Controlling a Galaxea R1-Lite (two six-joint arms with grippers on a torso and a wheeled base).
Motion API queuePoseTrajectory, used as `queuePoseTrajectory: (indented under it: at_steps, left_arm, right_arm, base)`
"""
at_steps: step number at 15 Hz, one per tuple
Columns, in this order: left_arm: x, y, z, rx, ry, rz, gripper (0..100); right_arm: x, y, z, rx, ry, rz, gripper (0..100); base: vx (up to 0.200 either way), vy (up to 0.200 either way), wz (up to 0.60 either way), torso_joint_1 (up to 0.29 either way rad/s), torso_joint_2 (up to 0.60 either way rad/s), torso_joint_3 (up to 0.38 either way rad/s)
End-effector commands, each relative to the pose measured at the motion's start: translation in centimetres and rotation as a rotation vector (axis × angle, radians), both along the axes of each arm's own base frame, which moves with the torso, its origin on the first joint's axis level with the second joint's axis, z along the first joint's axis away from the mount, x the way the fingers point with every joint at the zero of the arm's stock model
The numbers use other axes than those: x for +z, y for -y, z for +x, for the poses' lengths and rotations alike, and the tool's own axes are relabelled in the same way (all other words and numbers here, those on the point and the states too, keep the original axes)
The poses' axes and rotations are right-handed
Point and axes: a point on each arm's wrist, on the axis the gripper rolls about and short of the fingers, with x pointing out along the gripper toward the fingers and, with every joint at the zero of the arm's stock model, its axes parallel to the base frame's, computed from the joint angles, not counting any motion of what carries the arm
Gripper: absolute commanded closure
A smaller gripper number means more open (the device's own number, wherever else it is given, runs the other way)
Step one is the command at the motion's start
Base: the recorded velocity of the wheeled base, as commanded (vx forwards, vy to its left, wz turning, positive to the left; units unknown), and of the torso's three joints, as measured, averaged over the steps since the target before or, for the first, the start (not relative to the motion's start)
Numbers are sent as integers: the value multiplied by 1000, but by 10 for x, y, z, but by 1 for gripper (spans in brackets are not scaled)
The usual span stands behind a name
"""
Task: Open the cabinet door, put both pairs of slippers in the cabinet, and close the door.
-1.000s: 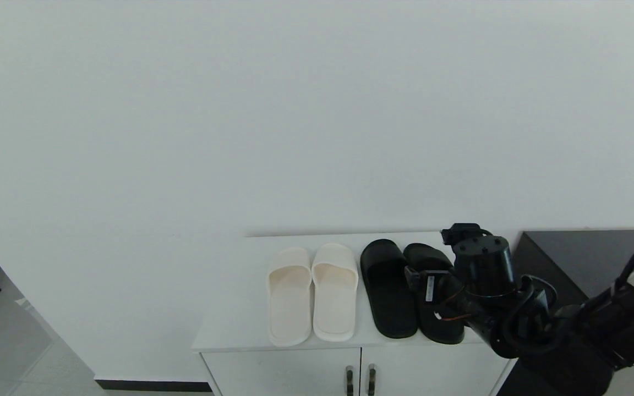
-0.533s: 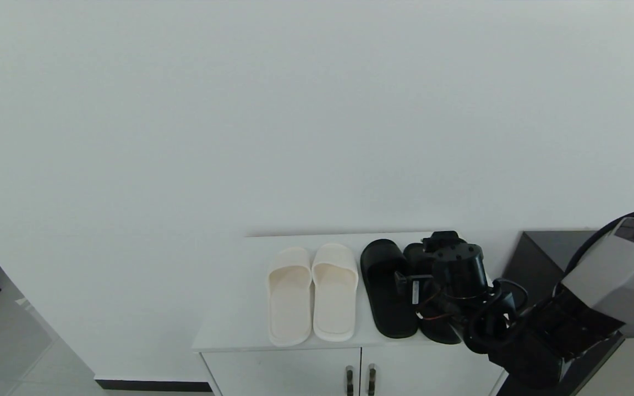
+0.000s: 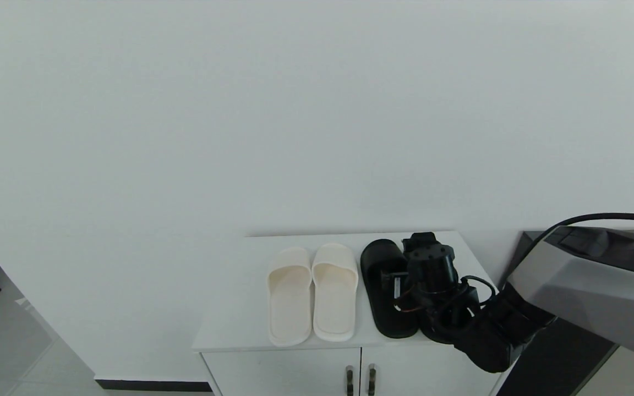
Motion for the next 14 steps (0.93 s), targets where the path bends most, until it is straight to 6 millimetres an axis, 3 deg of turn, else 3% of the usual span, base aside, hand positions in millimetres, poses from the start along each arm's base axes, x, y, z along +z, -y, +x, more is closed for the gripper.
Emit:
queuePoseTrajectory:
  at_steps: [1,4,5,12,14]
  left_arm:
    - [0,0,0,0,0,-1,100]
    - [0,0,0,0,0,-2,100]
    - [0,0,0,0,0,-2,100]
    - [0,0,0,0,0,-2,100]
    - [0,0,0,0,0,-2,100]
  right_arm:
    - [-9,-4,11,-7,3,-4,0]
    - [-17,-7,17,-6,2,-22,0]
    - [-18,-6,18,-11,2,-21,100]
    - [-11,10,37,-63,56,20,100]
    - [9,14,26,-4,109,81,100]
  base:
    - [0,0,0,0,0,0]
    - [0,0,0,0,0,0]
    - [0,0,0,0,0,0]
    - [0,0,0,0,0,0]
    - [0,0,0,0,0,0]
